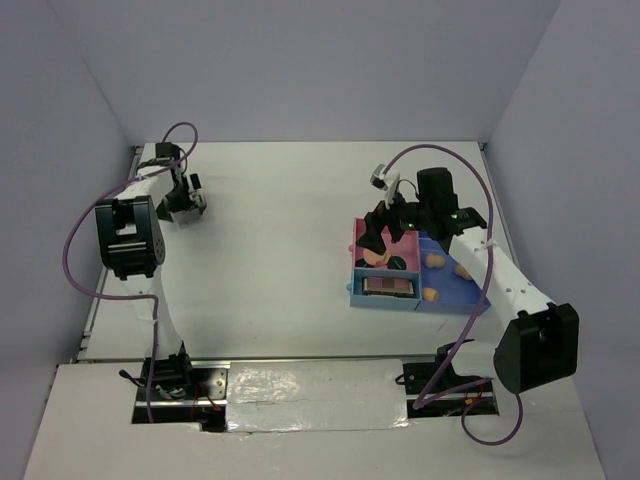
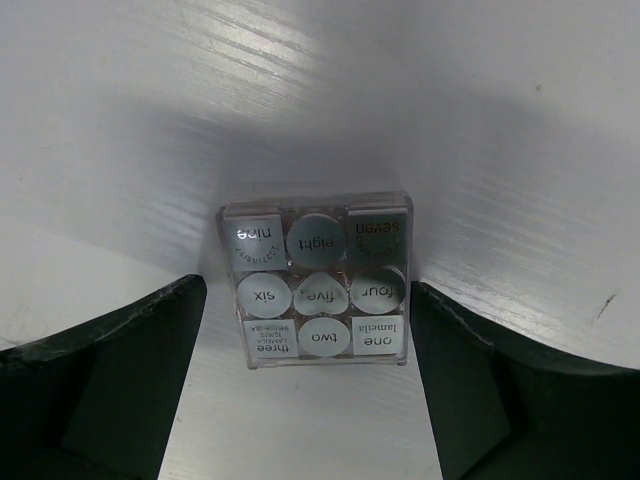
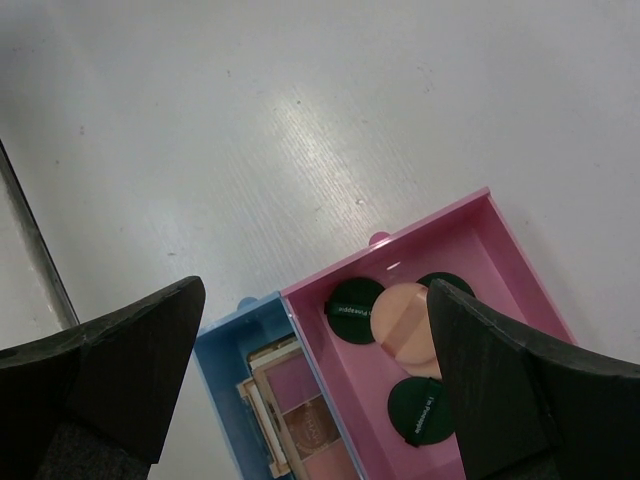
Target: Organize the makeup
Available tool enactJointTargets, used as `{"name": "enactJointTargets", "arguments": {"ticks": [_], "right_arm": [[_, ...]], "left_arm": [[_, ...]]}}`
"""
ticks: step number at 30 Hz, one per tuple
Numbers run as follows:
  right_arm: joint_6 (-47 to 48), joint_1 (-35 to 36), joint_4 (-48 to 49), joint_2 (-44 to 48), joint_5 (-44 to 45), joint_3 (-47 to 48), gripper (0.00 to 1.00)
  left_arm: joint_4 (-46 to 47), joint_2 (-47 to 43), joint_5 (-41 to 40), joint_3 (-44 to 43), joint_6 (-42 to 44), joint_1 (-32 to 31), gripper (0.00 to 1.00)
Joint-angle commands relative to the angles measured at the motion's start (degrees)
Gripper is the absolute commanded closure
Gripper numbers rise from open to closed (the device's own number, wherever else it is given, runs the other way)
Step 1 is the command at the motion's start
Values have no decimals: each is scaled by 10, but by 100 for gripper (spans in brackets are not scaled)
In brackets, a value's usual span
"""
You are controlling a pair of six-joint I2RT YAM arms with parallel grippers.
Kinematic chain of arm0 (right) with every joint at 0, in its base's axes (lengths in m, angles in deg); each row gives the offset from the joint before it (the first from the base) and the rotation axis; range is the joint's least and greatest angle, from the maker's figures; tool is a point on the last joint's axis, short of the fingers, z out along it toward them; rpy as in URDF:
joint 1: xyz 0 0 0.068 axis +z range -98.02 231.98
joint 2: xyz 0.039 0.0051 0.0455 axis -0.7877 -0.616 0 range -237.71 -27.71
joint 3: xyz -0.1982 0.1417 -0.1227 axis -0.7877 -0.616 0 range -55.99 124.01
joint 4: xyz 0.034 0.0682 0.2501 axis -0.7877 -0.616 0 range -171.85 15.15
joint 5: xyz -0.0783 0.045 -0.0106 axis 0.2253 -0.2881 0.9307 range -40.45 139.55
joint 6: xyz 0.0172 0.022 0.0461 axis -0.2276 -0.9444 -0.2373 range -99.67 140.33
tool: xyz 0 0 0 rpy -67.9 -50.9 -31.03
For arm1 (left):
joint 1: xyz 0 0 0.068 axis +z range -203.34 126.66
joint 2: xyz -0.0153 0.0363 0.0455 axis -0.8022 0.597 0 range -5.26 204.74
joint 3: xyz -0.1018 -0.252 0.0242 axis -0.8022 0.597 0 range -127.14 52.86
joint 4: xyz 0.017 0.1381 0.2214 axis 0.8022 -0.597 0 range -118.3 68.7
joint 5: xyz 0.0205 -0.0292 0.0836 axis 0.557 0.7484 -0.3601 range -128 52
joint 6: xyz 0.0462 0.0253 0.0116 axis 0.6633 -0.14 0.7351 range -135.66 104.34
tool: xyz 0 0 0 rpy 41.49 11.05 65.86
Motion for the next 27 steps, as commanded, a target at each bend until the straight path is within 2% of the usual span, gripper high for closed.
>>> {"name": "enactJointTargets", "arguments": {"ticks": [1, 4, 7, 8, 9, 10, 13, 16, 18, 20, 21, 22, 23, 26, 27], "right_arm": [[-12, -2, 24, -5, -11, 27, 0], [-13, -2, 24, -2, -9, 23, 0], [-14, -2, 25, 2, -9, 18, 0], [-16, -3, 24, 2, -11, 16, 1], [-19, -2, 24, 3, -10, 14, 0], [-27, -3, 28, 2, -6, 13, 0], [-75, -3, 52, -8, 9, 5, 1], [-89, -2, 38, -42, -26, 14, 0], [-98, -2, -6, -70, -63, 47, 1], [-105, -2, -36, -113, -93, 81, 11], [-114, -2, -57, -125, -123, 91, 22], [-121, 0, -62, -143, -132, 97, 25], [-129, 1, -66, -151, -139, 106, 33], [-147, 10, -82, -173, -154, 127, 45], [-151, 11, -88, -179, -158, 132, 45]], "left_arm": [[2, 17, 23, -7, 11, 2, 6], [15, 15, 31, 12, 0, 6, 13], [41, -3, 52, 50, -17, 14, 32], [57, -16, 62, 73, -25, 18, 46], [65, -23, 68, 83, -28, 19, 53], [71, -31, 75, 93, -30, 19, 63], [105, -77, 108, 141, -40, 19, 74], [167, -153, 184, 214, -50, 17, 77], [215, -221, 227, 279, -54, 4, 77], [242, -291, 249, 344, -58, -25, 78], [273, -312, 271, 366, -60, -37, 78], [293, -334, 284, 389, -66, -49, 78], [313, -376, 293, 437, -80, -77, 78], [397, -446, 309, 520, -107, -152, 79], [418, -462, 309, 540, -114, -170, 79]]}}
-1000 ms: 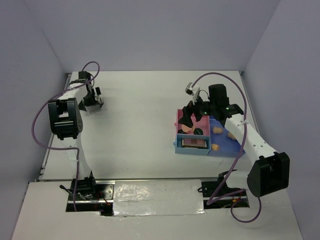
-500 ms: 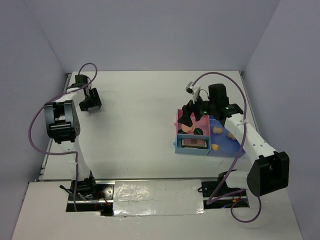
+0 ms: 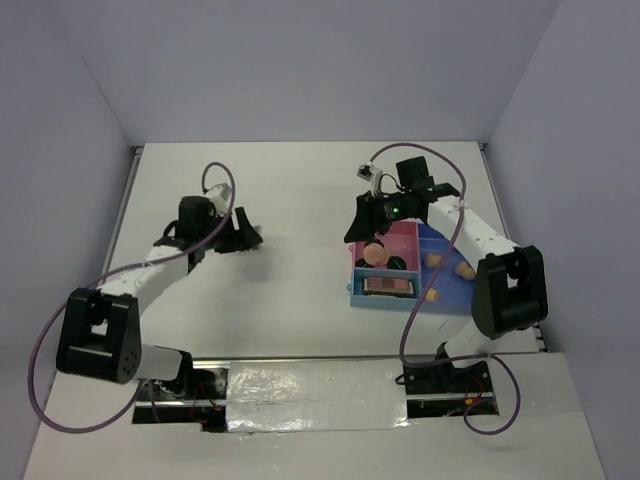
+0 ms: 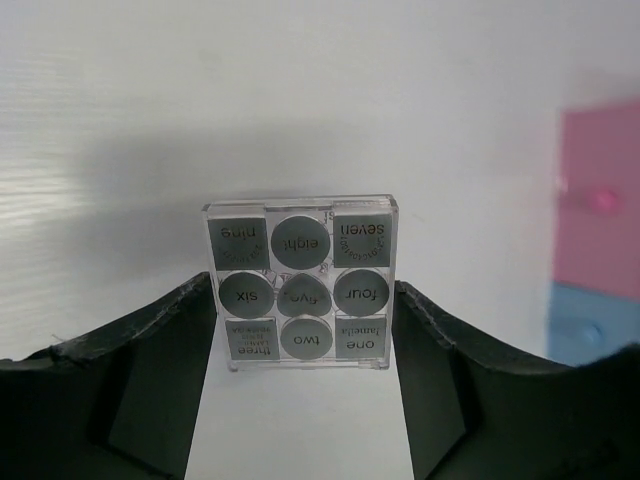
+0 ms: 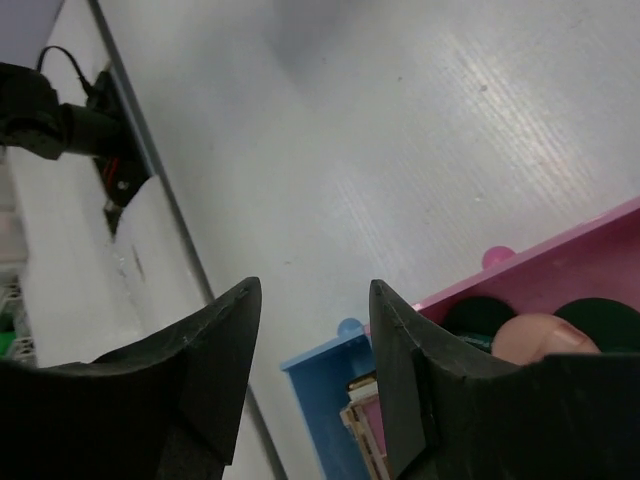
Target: Organize the makeup
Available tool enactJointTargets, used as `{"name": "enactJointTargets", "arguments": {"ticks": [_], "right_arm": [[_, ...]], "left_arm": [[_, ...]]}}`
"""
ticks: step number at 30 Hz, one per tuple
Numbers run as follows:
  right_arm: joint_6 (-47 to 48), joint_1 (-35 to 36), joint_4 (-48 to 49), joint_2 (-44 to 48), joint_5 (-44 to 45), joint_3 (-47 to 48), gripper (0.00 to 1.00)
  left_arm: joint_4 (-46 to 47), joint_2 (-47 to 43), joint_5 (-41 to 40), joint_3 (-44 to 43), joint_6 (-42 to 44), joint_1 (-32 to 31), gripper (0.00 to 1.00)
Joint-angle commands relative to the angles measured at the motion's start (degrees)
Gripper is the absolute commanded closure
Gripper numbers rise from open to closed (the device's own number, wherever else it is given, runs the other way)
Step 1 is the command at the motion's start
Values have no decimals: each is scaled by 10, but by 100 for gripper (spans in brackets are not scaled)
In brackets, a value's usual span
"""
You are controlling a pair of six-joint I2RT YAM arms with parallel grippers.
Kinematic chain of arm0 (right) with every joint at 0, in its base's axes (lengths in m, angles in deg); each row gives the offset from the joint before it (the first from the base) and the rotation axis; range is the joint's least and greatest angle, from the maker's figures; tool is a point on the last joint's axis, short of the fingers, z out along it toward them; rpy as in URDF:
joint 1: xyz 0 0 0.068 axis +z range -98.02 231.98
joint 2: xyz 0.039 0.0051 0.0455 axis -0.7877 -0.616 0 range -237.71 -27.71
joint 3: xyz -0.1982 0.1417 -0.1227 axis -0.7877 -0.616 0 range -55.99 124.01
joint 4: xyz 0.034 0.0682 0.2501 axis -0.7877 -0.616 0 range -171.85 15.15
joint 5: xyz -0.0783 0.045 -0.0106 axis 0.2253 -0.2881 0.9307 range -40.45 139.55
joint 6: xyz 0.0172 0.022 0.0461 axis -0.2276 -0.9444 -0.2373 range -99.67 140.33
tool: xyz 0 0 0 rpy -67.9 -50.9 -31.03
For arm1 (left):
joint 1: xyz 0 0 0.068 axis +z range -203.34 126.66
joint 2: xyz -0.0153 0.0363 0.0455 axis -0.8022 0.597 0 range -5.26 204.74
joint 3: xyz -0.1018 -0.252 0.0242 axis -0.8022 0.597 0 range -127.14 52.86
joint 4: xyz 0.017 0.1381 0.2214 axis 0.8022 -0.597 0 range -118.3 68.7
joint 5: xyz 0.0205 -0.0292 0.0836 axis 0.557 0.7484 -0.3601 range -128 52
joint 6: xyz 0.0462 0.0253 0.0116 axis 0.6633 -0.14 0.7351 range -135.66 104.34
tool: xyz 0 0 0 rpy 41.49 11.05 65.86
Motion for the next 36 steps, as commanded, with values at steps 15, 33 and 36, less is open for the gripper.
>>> {"name": "enactJointTargets", "arguments": {"ticks": [15, 33, 36], "right_arm": [[-179, 107, -69, -67, -72, 88, 31], [-220, 175, -74, -122, 50, 122, 35], [-216, 177, -81, -131, 57, 131, 38]], "left_arm": [[302, -141, -48, 164, 17, -295, 86], [294, -126, -113, 132, 29, -389, 85], [291, -131, -119, 130, 31, -391, 84]]}}
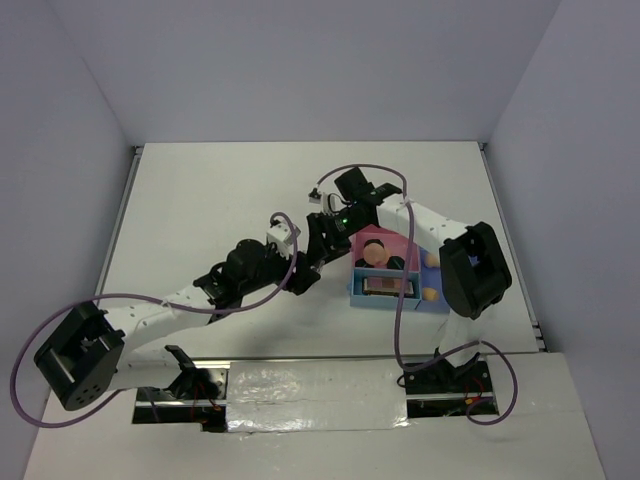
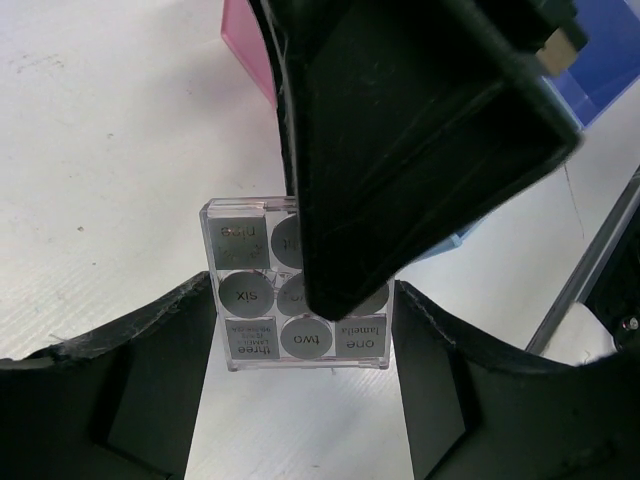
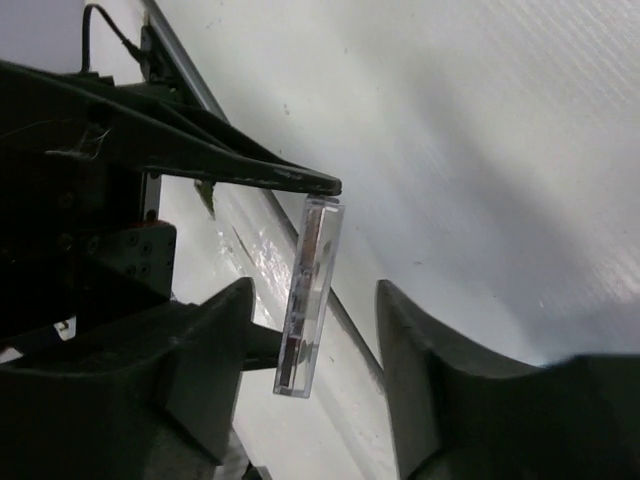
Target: Organize the makeup
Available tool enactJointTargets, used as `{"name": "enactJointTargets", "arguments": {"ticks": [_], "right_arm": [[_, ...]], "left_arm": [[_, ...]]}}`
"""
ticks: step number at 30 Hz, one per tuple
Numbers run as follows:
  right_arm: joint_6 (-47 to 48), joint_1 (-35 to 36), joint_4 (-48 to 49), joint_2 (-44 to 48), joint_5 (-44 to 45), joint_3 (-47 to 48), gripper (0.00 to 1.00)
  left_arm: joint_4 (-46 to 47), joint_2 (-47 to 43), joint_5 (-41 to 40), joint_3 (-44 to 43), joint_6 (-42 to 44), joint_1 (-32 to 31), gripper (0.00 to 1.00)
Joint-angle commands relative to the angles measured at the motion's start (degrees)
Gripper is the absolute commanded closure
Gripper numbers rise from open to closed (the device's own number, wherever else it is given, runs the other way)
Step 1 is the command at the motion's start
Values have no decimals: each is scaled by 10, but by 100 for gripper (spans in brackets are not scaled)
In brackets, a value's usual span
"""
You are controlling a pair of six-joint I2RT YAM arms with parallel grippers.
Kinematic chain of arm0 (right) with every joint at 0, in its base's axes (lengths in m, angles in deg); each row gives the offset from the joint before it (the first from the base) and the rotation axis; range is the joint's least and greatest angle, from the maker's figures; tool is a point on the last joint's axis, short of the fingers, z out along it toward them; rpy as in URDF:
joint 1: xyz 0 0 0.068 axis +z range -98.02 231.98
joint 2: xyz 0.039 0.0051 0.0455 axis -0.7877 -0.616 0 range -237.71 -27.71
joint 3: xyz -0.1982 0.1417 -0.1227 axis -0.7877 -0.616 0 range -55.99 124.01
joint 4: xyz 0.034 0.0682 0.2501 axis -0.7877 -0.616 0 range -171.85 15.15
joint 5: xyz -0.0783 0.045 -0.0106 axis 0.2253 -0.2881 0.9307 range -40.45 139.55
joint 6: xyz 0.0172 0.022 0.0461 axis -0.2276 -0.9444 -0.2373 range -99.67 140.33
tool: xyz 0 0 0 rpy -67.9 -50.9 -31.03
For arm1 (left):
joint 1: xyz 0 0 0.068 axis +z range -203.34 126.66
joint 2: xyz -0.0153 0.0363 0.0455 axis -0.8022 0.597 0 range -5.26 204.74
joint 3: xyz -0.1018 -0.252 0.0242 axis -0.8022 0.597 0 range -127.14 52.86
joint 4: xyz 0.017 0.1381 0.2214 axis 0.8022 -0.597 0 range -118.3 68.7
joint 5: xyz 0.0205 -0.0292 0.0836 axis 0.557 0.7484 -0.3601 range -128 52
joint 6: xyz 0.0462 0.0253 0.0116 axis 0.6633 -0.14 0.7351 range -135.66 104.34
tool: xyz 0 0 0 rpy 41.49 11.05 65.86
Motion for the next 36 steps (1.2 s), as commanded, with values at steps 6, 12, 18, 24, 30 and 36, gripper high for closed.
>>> {"name": "enactJointTargets", "arguments": {"ticks": [6, 12, 18, 24, 30, 36], "right_arm": [[20, 11, -24, -6, 21, 32, 73], [55, 9, -39, 7, 19, 47, 92], [124, -24, -59, 29, 67, 64, 100], [328, -105, -162, 68, -1, 68, 95], [585, -164, -243, 159, 21, 28, 83], [680, -165, -247, 231, 102, -44, 83]], "left_arm": [[25, -16, -23, -31, 7, -4, 79], [-17, -18, -43, -60, -1, -14, 40], [-37, -48, -60, -59, -8, -20, 13], [-47, -130, -117, -9, -31, -20, 0], [-93, -195, -162, 20, -40, -19, 1], [-103, -227, -189, 45, -53, -18, 1]]}}
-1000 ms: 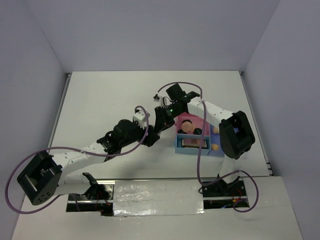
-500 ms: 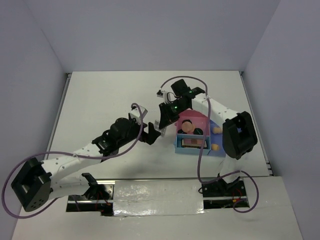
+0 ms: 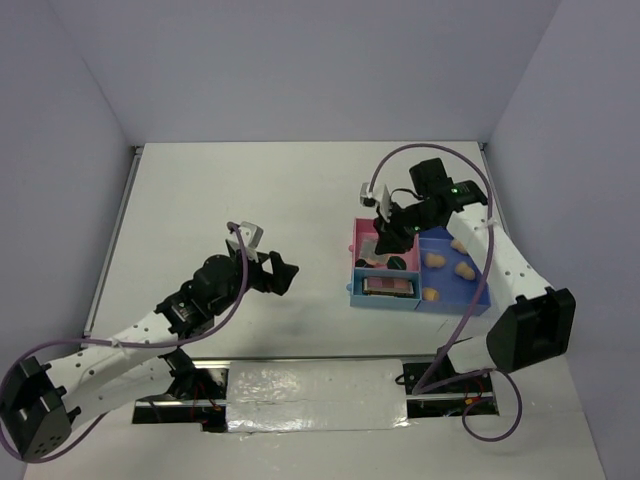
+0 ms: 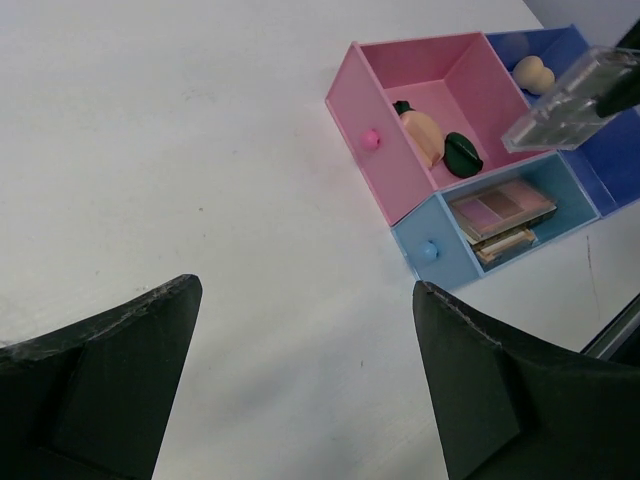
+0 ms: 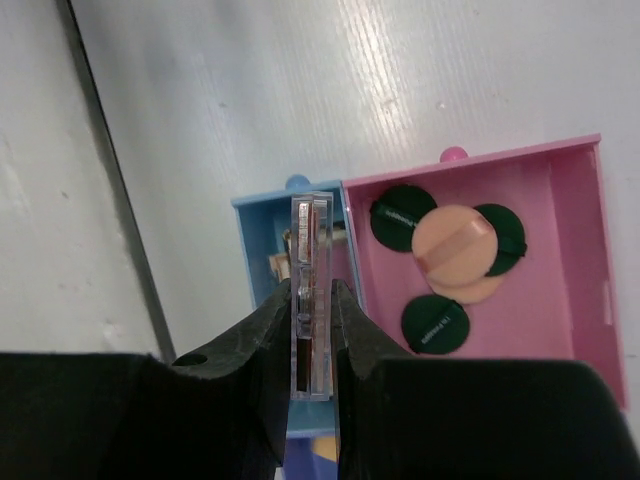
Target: Organize the makeup
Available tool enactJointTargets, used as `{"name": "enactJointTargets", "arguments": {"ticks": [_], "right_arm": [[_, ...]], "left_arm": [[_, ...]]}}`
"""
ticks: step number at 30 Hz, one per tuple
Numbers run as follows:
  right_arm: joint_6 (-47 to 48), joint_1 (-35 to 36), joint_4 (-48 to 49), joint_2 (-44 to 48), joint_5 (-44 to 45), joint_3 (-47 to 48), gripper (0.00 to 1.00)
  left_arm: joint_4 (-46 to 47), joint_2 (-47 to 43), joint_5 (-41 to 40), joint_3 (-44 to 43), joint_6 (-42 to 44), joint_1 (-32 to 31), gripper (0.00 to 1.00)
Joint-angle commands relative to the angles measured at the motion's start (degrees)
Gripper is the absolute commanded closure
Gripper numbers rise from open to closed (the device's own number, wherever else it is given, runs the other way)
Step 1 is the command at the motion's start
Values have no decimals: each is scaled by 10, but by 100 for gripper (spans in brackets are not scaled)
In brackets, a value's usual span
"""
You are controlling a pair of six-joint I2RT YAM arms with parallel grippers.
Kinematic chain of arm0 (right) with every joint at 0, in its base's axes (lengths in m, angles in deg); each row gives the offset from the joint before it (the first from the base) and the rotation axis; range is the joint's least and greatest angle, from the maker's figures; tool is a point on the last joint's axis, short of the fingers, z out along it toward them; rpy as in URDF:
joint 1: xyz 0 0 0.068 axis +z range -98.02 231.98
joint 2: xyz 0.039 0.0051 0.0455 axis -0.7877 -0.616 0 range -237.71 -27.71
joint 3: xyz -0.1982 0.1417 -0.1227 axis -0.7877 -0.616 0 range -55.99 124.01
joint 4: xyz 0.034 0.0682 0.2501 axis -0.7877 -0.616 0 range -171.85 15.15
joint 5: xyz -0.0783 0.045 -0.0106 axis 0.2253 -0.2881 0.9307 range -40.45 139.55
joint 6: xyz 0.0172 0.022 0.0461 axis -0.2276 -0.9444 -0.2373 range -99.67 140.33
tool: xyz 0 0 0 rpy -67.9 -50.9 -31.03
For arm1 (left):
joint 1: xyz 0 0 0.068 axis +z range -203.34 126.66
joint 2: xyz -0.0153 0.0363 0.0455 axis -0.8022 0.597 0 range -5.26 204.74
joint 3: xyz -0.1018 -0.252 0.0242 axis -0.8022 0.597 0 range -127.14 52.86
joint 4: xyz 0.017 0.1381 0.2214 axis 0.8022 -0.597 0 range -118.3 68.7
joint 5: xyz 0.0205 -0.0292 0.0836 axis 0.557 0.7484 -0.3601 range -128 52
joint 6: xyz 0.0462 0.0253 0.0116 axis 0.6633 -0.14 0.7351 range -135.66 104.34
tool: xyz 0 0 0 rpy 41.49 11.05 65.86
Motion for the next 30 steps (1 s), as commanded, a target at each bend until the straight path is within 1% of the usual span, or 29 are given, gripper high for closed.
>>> {"name": "enactJointTargets", "arguments": {"ticks": [1, 7, 11, 14, 15, 16, 20, 21, 22, 24, 26, 30], "right_arm": [[86, 3, -9, 28, 65, -41, 83], [114, 5, 11, 72, 98, -103, 82], [111, 4, 39, 84, 126, -135, 81], [97, 6, 69, 91, 130, -156, 76], [89, 10, 75, 92, 135, -167, 71], [85, 12, 91, 93, 139, -171, 68], [71, 14, 127, 97, 156, -199, 62], [69, 15, 133, 99, 159, -204, 58], [68, 14, 142, 105, 162, -208, 57], [72, 15, 138, 110, 159, -210, 56], [85, 15, 110, 122, 136, -205, 55], [115, 15, 58, 166, 70, -184, 53]], "left_arm": [[5, -18, -28, 7, -19, -1, 1], [4, -36, -37, 22, -35, 0, 1], [-2, -40, -45, 24, -40, 0, 1], [-7, -41, -52, 19, -41, 0, 1], [-9, -40, -52, 17, -42, 0, 1], [-10, -40, -54, 16, -41, 0, 1], [-13, -38, -57, 13, -43, 0, 1], [-13, -38, -58, 14, -44, 0, 1], [-12, -38, -58, 15, -45, 0, 1], [-12, -39, -58, 16, -49, 0, 1], [-12, -42, -58, 18, -53, 0, 1], [-10, -50, -59, 21, -54, 0, 1]]}}
